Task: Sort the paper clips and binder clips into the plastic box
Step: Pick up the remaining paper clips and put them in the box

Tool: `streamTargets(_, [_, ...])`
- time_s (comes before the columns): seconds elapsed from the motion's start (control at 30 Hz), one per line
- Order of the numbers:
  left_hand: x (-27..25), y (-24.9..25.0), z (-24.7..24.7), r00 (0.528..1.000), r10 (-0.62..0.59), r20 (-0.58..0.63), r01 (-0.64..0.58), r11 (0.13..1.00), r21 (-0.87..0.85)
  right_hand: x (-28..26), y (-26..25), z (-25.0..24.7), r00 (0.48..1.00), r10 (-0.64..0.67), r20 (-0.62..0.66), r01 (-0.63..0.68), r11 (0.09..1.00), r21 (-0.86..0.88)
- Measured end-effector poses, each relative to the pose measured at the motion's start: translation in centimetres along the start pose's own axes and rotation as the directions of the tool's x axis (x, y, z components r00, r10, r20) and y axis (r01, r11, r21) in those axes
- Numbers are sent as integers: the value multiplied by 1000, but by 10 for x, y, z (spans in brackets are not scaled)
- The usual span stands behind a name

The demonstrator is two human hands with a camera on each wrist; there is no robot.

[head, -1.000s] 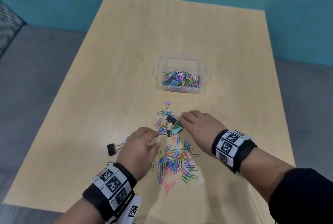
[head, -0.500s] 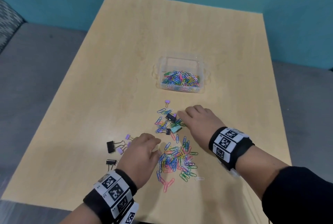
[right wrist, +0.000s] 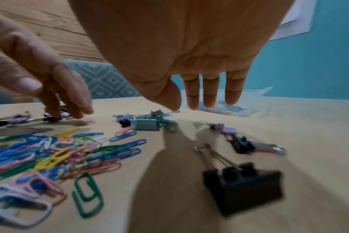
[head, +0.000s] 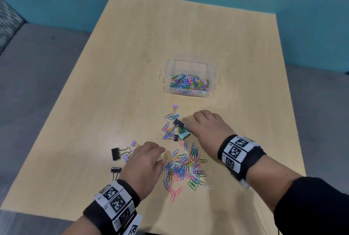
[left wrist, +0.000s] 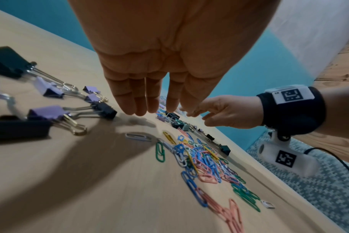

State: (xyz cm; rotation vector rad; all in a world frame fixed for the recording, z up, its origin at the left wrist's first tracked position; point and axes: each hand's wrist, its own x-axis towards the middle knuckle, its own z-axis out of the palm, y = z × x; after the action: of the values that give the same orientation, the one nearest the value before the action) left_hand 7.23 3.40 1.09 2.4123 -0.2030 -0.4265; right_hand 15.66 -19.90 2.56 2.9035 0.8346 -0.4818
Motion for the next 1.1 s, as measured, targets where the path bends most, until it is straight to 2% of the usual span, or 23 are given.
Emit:
streamTargets(0.03, [0,0,0,1000,7,5,-8,1000,8,3,-5,0,999,-49,7,49,999,-9])
streamTargets(0.1, [1,2,1,1000,19,12,-19,1000,24,10,-8,0,998,-61,23,62,997,-36])
streamTargets(0.37, [4,6,0,1000,19,20,-20,999,49,12,15,3,996,84,-2,-83,990,116])
streamTargets(0.47, [9,7,1,996,84,40,-89,983,158,12,20,4,994,108,-6,-107,989,98])
streamTargets(0.57, [19,15,4,978,174,115,-204,916,347,14,18,5,997,68,-44,-63,992,108])
streamTargets(0.67, [27,23,9,967,191,169,-248,860,445,23,8,4,997,-30,-71,34,998,57])
streamTargets(0.73, [28,24,12,964,188,187,-257,836,485,32,5,1,998,-51,-47,51,999,1])
streamTargets(0.87, [23,20,14,963,192,187,-263,811,522,39,11,-2,1000,-23,-12,23,998,-51])
streamTargets(1.1, [26,19,11,964,234,128,-267,810,523,33,26,0,997,67,-33,-70,994,-86])
